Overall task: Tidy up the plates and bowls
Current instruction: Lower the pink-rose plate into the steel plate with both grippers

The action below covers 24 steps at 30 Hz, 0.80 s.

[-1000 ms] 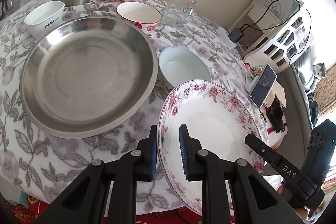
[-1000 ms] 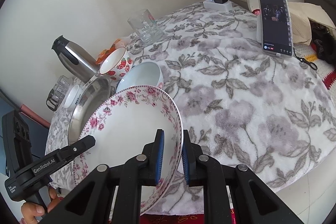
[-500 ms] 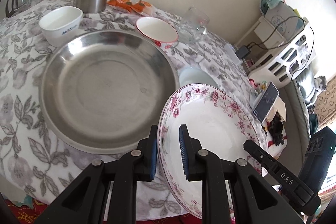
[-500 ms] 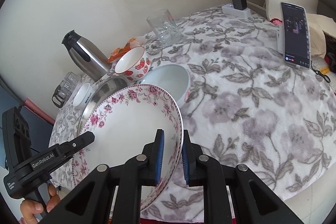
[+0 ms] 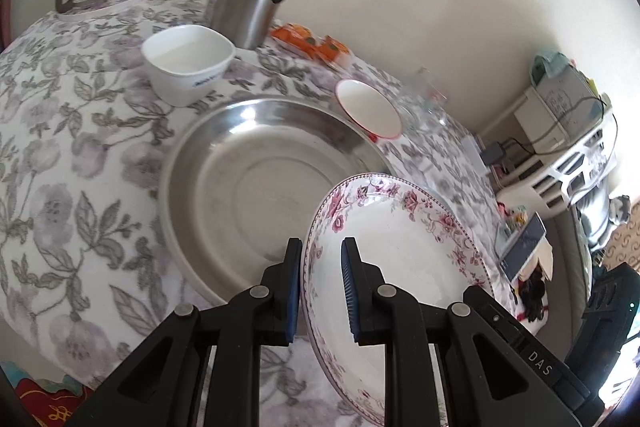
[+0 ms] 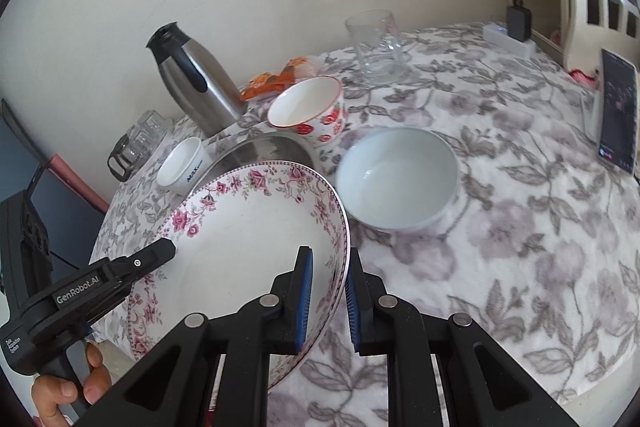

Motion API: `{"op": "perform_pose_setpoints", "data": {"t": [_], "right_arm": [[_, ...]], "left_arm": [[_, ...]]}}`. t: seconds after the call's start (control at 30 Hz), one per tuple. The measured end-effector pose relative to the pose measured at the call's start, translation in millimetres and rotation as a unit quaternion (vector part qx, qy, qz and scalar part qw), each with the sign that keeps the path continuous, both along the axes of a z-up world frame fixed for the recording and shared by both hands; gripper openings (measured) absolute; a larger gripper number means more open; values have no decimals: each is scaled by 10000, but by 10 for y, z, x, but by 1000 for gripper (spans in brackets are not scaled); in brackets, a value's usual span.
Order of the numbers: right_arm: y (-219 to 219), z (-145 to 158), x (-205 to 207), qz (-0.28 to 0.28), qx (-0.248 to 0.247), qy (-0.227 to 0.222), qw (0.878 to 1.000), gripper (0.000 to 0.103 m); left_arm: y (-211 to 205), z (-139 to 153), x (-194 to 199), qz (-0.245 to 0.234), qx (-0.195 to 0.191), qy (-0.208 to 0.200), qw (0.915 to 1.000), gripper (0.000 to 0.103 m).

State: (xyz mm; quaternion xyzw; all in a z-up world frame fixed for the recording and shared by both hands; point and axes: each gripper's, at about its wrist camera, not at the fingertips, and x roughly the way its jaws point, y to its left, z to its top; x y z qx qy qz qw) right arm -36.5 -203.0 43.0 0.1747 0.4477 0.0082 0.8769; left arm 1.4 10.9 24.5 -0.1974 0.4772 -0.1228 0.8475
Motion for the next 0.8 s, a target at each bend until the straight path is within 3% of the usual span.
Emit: {"op": "perform_pose_setpoints", "data": {"t": [0.37,0.8], "right_arm": [[369,-62,470,312,-185,77,9993,17],[355,-195,870,304,-290,263,9988,17]], "left_arm": [[414,-56,304,663,-5,97,9978,20],[407,-269,713,907,-80,519,9945,20]]}}
